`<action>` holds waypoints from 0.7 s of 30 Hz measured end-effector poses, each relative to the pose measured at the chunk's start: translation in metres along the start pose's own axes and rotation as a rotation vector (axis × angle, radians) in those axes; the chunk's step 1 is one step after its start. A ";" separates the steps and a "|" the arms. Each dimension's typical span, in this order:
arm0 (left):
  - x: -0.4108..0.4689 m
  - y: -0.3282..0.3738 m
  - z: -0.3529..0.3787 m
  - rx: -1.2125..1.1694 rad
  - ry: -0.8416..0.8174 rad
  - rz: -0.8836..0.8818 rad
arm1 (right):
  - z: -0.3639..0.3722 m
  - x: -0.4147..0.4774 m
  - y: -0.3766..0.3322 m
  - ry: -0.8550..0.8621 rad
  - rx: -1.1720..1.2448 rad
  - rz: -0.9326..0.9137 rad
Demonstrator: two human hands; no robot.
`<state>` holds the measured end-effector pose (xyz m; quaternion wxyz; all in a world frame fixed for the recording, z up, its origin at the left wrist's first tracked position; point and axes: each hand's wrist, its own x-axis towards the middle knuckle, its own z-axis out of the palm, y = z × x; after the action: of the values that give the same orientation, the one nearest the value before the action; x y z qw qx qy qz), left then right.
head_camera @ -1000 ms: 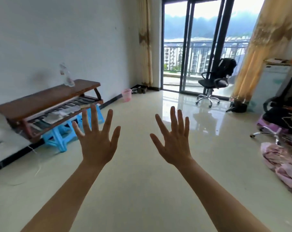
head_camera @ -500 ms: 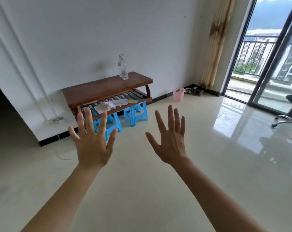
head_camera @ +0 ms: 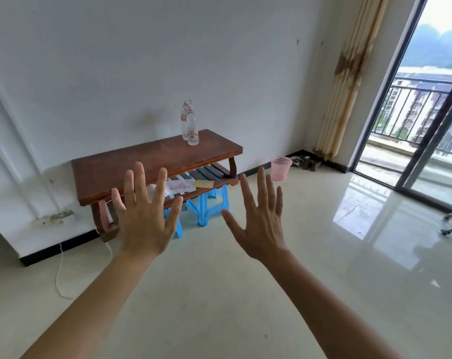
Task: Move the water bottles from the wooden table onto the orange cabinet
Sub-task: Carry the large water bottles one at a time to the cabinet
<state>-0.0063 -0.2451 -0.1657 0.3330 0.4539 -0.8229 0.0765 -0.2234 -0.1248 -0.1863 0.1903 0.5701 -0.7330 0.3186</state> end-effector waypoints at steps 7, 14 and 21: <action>0.131 0.009 0.148 -0.019 -0.080 0.030 | 0.107 0.120 0.114 0.044 -0.025 0.043; 0.272 0.014 0.243 0.067 -0.120 0.048 | 0.191 0.268 0.194 0.028 0.035 0.047; 0.388 -0.041 0.318 0.114 -0.098 -0.044 | 0.297 0.418 0.219 -0.076 0.102 -0.003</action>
<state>-0.2675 -0.6750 -0.1768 0.2676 0.4933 -0.8223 0.0936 -0.5239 -0.5945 -0.1872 0.1337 0.5916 -0.7218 0.3333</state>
